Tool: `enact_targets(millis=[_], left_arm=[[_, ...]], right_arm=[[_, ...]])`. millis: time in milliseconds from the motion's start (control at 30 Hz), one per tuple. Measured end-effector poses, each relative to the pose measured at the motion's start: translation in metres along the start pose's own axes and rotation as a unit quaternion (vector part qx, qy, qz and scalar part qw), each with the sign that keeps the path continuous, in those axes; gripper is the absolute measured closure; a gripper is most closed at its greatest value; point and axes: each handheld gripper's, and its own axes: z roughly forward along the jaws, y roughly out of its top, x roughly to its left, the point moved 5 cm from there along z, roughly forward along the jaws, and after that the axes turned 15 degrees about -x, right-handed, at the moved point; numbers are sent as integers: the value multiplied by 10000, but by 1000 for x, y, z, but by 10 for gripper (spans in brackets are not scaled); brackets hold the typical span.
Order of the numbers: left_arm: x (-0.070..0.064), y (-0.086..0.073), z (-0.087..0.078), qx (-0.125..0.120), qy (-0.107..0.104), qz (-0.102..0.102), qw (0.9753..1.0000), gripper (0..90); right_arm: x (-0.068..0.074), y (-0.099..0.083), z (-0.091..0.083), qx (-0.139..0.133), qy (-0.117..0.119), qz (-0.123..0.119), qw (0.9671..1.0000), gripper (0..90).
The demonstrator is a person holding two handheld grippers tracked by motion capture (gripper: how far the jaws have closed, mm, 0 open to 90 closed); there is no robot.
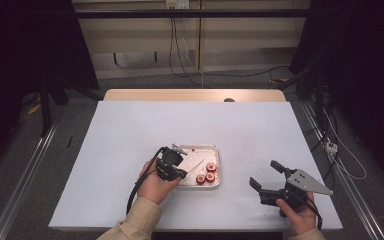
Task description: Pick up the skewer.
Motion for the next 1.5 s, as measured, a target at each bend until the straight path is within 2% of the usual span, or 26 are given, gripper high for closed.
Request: enact_targets(millis=[133, 233, 400, 433, 467, 533, 600, 700, 800, 833, 900, 933, 967, 1000, 1033, 1133, 1167, 1200, 1333, 1433, 1467, 1500], left_arm=[[-1, -5, 5, 360, -1, 27, 9993, 868], [0, -5, 4, 356, 57, -72, 9993, 888], [3, -7, -3, -26, 42, -272, 9996, 890], [4, -7, -5, -124, -21, -318, 9994, 890], [4, -8, -7, -221, -47, -402, 9989, 890], [6, -9, -12, -433, -66, -468, 9979, 890], [8, -11, -16, -588, -120, -587, 9965, 890], [8, -16, -20, -715, -163, -626, 9953, 890], [8, -18, -24, -853, -233, -661, 9939, 890], [9, -18, -26, -922, -262, -659, 9932, 890], [12, -18, -30, -1022, -227, -639, 9924, 890], [13, -18, -32, -1131, -191, -633, 9914, 890], [14, -18, -34, -1240, -309, -646, 9897, 890], [14, -17, -36, -1372, -316, -668, 9878, 890], [15, -18, -39, -1384, -311, -659, 9877, 890], [16, -17, -43, -1546, -343, -664, 9852, 890], [15, -17, -44, -1625, -371, -711, 9834, 890], [16, -18, -45, -1655, -401, -654, 9832, 890], [18, -19, -47, -1811, -395, -696, 9802, 890], [20, -20, -50, -1875, -364, -712, 9790, 889], [20, -20, -51, -1925, -352, -733, 9779, 890], [20, -20, -51, -1921, -364, -722, 9780, 889]], right_arm=[[0, -1, 1, 14, -4, 39, 10000, 33], [1, -1, 3, 66, 21, 66, 10000, 33], [5, 4, 9, 112, 70, 122, 9998, 32], [8, 5, 15, 246, 110, 184, 9995, 21], [8, 5, 15, 246, 110, 184, 9995, 21], [12, 5, 23, 407, 206, 287, 9985, 21], [17, 2, 29, 561, 279, 269, 9977, 17], [25, -6, 41, 804, 357, 379, 9954, 28], [36, -11, 57, 922, 477, 472, 9935, 32], [36, -11, 57, 922, 477, 472, 9935, 32], [40, -12, 63, 969, 525, 486, 9927, 32], [42, -12, 66, 1004, 529, 468, 9924, 32], [44, -13, 69, 1022, 535, 466, 9922, 32], [45, -13, 72, 1041, 544, 472, 9920, 33], [47, -13, 74, 1070, 546, 463, 9917, 33], [50, -14, 81, 1154, 544, 446, 9908, 33], [50, -14, 83, 1172, 539, 438, 9907, 33], [51, -13, 84, 1179, 528, 417, 9907, 34], [52, -14, 90, 1216, 514, 453, 9902, 69], [56, -17, 94, 1308, 609, 467, 9884, 93], [58, -17, 95, 1337, 648, 446, 9879, 112], [59, -18, 96, 1363, 675, 443, 9874, 139]])
